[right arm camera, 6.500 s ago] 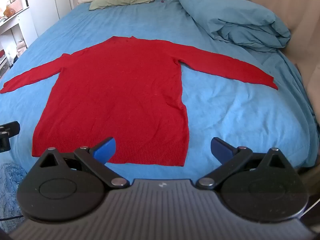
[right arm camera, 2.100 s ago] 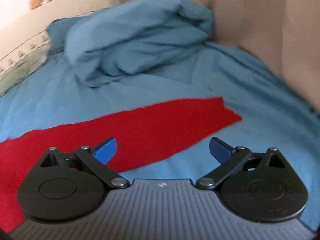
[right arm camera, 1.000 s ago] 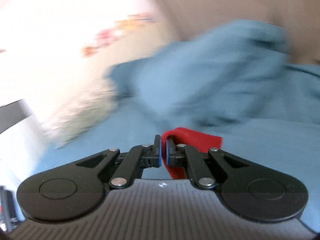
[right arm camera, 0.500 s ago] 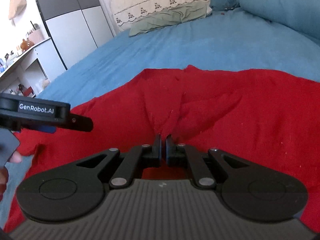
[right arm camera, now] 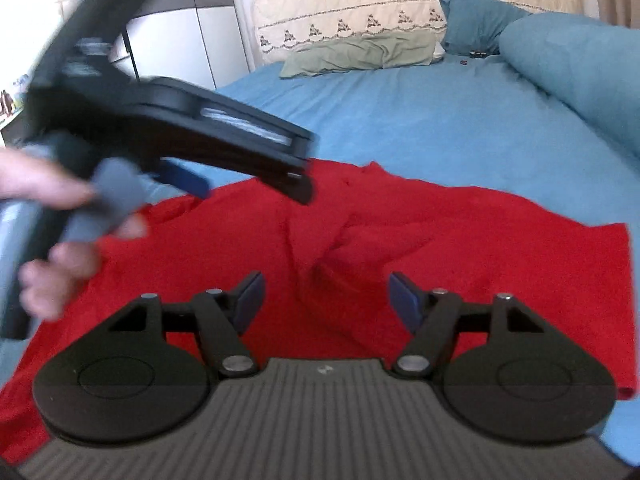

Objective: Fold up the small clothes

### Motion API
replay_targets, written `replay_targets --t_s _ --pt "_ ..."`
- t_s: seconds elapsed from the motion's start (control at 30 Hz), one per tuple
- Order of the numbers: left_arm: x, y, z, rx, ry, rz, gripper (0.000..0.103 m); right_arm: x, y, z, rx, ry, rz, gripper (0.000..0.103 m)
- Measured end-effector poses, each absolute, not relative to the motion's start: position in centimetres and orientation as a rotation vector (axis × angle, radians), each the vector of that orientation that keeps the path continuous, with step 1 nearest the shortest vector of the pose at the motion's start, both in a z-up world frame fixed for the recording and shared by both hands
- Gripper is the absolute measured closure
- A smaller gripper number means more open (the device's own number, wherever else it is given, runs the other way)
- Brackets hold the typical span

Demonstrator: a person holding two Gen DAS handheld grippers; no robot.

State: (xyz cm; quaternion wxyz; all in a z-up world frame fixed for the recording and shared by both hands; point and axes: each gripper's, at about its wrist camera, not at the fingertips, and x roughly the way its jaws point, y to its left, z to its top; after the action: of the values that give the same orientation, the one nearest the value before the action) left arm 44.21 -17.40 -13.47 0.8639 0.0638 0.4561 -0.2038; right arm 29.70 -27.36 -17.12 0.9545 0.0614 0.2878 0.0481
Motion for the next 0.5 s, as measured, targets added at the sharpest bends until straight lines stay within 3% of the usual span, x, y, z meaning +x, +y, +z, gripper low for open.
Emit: replay_targets --t_s 0.07,0.1,0.17,0.2,0.23,0.27,0.3,0.5 --pt "44.8 -18.6 -14.9 0.145 0.997 -0.43 0.019 28.7 -27.9 -16.9 0.099 0.59 0.089 0.019" --pt "45.0 -18.9 -15.6 0.15 1.014 -0.437 0.021 28.3 -28.1 -16.9 0.086 0.59 0.08 0.019" --pt "45.1 -19.2 -16.8 0.175 1.032 -0.447 0.047 27.7 -28.5 -17.0 0.075 0.595 0.067 0.019" --pt "44.9 -19.1 -17.1 0.182 1.023 -0.456 0.05 27.4 -28.7 -17.0 0.075 0.597 0.065 0.019" --pt "44.6 -18.8 -17.0 0.176 1.011 -0.469 0.061 27.2 -28.8 -17.1 0.078 0.599 0.062 0.019" --pt "44.4 -18.2 -16.6 0.158 1.005 -0.482 0.08 27.1 -28.9 -17.2 0.08 0.601 0.059 0.019" --pt "44.4 -17.4 -16.2 0.125 1.0 -0.491 0.089 27.0 -28.9 -17.3 0.087 0.605 0.056 0.019" --pt "43.9 -12.4 -13.5 0.019 0.9 -0.471 0.091 27.1 -28.8 -17.5 0.163 0.602 0.074 0.019"
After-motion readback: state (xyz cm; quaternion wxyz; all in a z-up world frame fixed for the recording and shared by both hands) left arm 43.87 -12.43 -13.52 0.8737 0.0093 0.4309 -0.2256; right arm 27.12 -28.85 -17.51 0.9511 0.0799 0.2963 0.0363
